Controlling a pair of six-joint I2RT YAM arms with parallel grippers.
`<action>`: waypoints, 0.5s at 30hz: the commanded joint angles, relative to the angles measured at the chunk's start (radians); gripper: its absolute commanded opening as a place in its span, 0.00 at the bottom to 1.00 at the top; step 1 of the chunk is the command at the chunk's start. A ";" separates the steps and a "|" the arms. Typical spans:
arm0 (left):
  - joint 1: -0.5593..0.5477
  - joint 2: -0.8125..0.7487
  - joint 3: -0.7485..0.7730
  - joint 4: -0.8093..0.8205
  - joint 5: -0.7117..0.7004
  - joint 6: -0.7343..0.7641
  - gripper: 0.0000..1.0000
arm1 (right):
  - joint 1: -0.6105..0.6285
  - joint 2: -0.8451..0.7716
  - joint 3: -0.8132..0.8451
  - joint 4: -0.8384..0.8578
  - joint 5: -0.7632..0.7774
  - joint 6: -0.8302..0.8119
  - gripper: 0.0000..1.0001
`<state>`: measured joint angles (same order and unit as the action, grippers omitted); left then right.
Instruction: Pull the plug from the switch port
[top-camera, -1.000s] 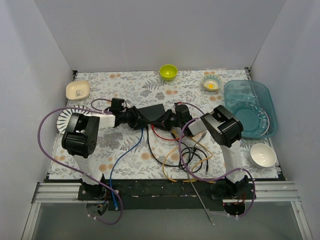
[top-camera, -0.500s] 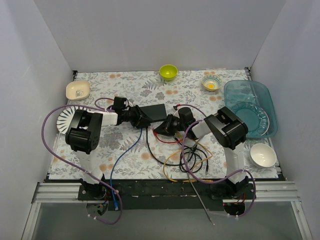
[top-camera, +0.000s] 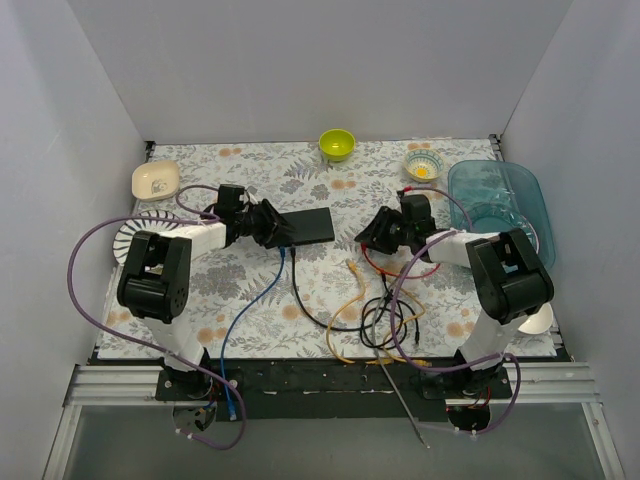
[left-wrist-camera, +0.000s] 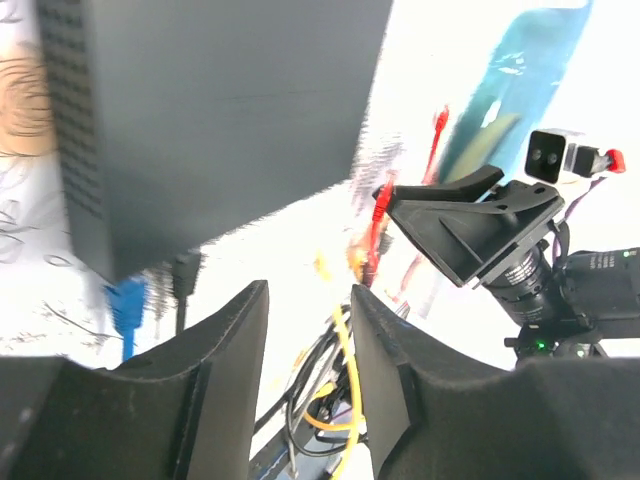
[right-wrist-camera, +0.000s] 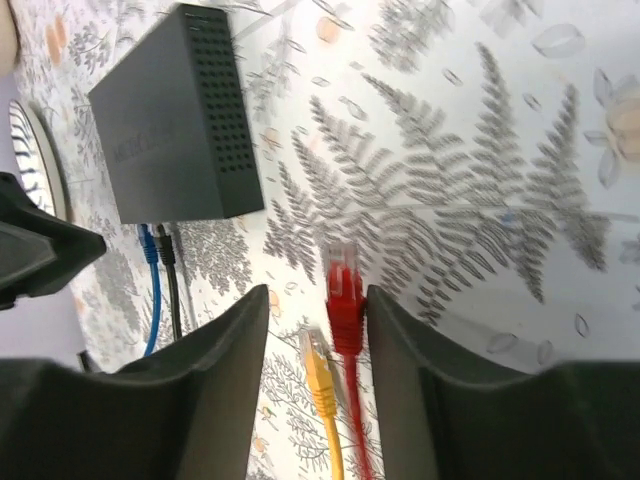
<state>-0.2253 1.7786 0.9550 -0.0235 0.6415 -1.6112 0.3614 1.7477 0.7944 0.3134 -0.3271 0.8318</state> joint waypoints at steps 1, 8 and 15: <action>0.006 -0.128 0.011 -0.012 -0.035 0.019 0.40 | 0.048 -0.073 0.132 -0.114 0.085 -0.121 0.58; 0.007 -0.188 -0.042 -0.078 -0.164 0.002 0.41 | 0.161 0.036 0.399 -0.198 0.051 -0.197 0.51; 0.020 -0.231 -0.166 -0.029 -0.204 -0.023 0.38 | 0.185 0.251 0.543 -0.171 -0.073 -0.111 0.06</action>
<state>-0.2176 1.6207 0.8421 -0.0532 0.4862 -1.6234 0.5480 1.8935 1.2858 0.1612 -0.3305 0.6891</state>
